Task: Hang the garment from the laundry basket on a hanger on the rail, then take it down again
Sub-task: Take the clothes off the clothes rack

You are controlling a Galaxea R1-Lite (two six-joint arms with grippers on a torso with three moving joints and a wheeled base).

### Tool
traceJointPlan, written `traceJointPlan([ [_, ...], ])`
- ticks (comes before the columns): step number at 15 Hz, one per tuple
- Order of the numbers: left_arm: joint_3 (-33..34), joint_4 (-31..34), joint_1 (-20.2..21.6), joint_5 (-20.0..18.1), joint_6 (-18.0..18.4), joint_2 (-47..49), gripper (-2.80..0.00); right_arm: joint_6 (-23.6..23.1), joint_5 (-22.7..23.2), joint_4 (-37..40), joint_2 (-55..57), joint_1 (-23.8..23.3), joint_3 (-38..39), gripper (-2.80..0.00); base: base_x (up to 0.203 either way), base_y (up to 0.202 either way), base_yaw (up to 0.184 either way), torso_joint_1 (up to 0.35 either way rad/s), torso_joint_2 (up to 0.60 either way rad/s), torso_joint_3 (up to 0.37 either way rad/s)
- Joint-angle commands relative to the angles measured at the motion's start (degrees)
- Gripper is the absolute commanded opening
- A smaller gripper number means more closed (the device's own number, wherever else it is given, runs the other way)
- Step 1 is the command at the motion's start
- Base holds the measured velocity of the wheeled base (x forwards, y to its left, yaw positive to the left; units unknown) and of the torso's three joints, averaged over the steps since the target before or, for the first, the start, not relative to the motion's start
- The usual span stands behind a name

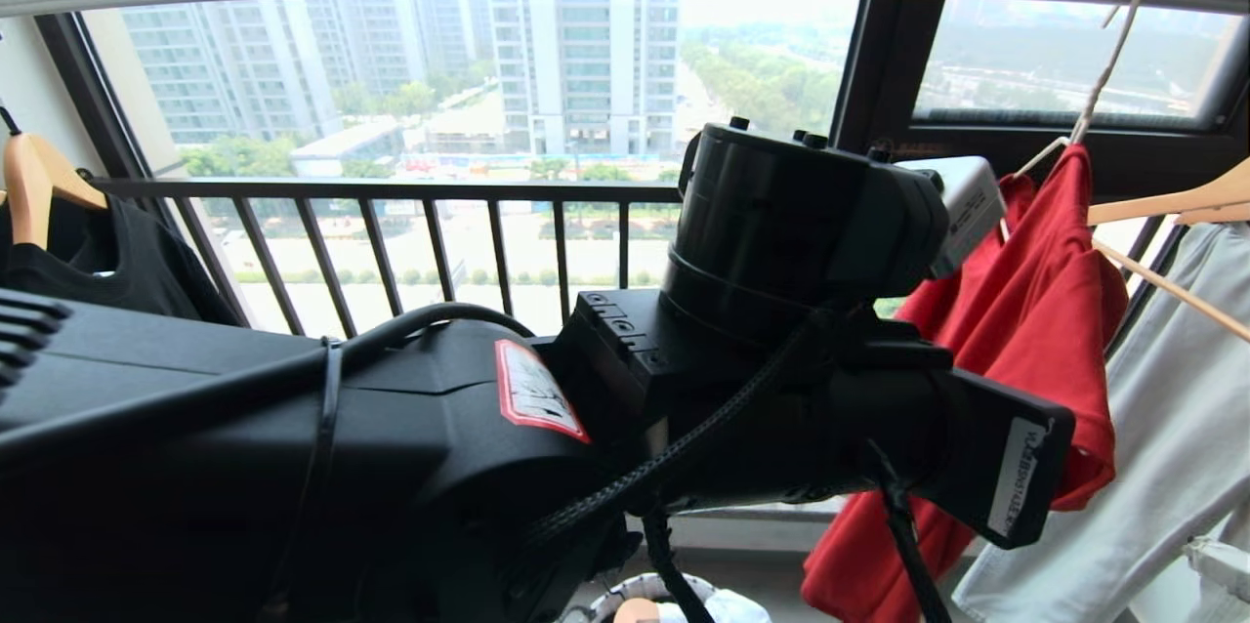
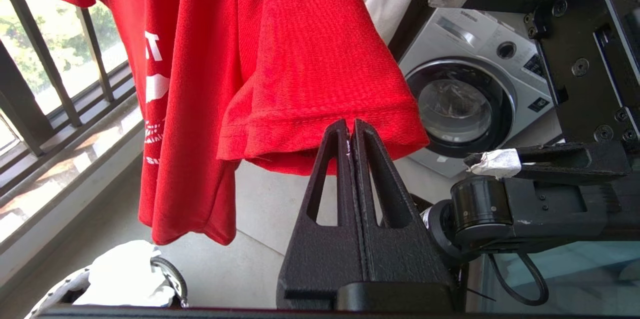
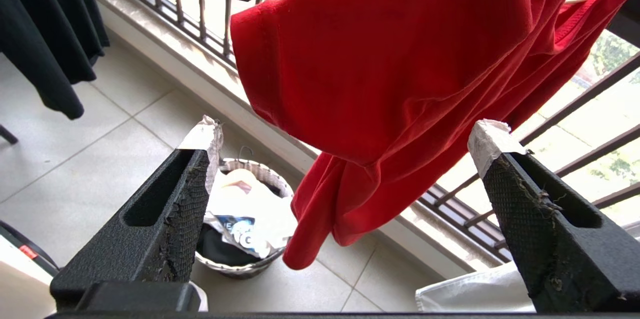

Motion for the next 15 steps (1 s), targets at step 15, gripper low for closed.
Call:
traceJointPlan([
  [15,4.8,-0.1,0.0,1.4,0.8,-9.3,-2.8,0.0,-4.8,-8.6,4.6,-0.3,6.5,0.0,0.0,0.0,0.0,0.0,0.0,0.0],
])
